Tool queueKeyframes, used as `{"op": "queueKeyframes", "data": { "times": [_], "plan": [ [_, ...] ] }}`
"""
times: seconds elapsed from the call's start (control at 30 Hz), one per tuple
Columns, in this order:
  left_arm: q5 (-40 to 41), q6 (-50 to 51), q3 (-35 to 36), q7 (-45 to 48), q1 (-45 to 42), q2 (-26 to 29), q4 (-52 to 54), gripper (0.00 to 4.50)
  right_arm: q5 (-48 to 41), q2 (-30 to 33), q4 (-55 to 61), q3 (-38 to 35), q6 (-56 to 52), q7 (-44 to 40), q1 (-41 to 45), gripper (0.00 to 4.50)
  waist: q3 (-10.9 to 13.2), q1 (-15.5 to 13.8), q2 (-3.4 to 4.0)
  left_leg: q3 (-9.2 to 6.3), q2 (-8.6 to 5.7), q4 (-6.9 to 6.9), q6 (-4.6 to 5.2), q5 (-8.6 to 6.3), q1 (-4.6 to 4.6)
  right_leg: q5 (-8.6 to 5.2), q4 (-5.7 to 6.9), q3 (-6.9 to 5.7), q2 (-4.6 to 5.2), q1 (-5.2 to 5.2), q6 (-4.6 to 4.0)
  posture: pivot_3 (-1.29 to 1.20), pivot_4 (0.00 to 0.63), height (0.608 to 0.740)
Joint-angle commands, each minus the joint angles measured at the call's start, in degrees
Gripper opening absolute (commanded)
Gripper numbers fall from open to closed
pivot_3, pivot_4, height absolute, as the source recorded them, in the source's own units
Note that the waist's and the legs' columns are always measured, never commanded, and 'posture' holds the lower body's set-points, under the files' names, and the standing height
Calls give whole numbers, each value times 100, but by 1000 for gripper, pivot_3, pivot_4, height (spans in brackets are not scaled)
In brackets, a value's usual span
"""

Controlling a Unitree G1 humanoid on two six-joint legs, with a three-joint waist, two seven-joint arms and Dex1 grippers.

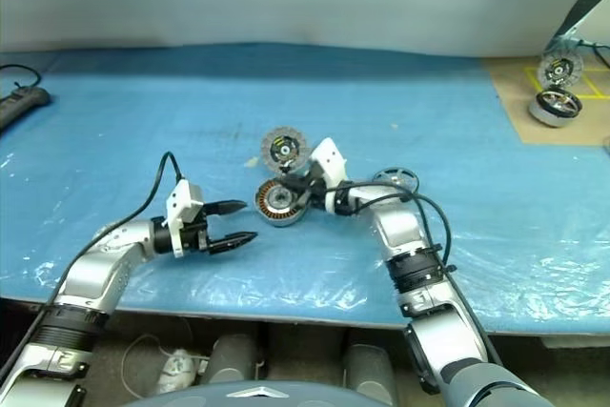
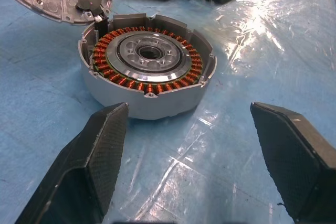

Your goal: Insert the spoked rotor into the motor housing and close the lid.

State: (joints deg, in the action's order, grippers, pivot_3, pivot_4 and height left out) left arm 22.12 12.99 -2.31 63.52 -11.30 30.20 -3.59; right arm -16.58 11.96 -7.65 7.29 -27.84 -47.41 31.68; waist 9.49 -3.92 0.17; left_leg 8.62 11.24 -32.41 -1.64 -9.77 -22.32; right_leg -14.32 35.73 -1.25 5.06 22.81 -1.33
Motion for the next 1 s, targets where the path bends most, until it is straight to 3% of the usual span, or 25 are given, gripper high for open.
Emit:
{"op": "queueKeyframes", "data": {
  "times": [0.03, 0.1, 0.2, 0.4, 0.6, 0.77, 1.0],
  "plan": [
    [307, 138, 118, 66, -38, 7, 419, 3991, -488, 504, 1082, -548, -503, 12, -40, 32, 0, -20, 0, 0, -1, 1, 0, 0, -7, 0, -2, -1, 0, 6, 0, 0, 150, 740],
    [393, 224, 112, 31, -33, -11, 556, 3991, -237, 1139, 1253, -754, -592, 137, -199, 32, 0, -53, -1, -1, -1, 1, 1, 1, -13, 1, -3, -5, 1, 6, 1, 0, 150, 740],
    [405, 265, 54, -17, 5, -51, 655, 3991, 199, 2455, 1316, -825, -437, -208, -643, 617, -1, -138, -1, -1, -6, 4, -1, 0, -12, 0, -13, -5, 2, -2, 1, 0, 150, 740],
    [296, 167, -54, 13, -41, -135, 421, 3991, 246, 3758, 1168, -720, -229, -1069, -855, 2702, 4, -8, 8, 4, -19, 11, 0, -2, 13, -1, -11, 9, -7, -2, 1, 0, 150, 740],
    [211, 129, -147, 2, -152, -229, 319, 3991, 938, 3987, 595, -135, 645, -1374, -544, 2702, 4, 13, 7, 6, -19, 5, 11, -6, 21, 0, -5, 16, 0, -8, 1, 0, 150, 740],
    [22, -77, -249, 53, -116, -207, 217, 3991, 1656, 3919, -242, 379, 1497, -1407, 236, 2702, 4, 3, 7, 7, -18, -2, 44, -2, 9, 0, -4, 15, 3, -3, 0, 0, 150, 740],
    [57, -120, -260, 47, 14, -235, 331, 3991, 2162, 4032, -885, 924, 2454, -2259, 668, 2702, 4, -7, 7, 7, 0, -7, 48, -4, -2, -1, -1, 3, 0, 1, -2, 0, 150, 740]
  ]
}}
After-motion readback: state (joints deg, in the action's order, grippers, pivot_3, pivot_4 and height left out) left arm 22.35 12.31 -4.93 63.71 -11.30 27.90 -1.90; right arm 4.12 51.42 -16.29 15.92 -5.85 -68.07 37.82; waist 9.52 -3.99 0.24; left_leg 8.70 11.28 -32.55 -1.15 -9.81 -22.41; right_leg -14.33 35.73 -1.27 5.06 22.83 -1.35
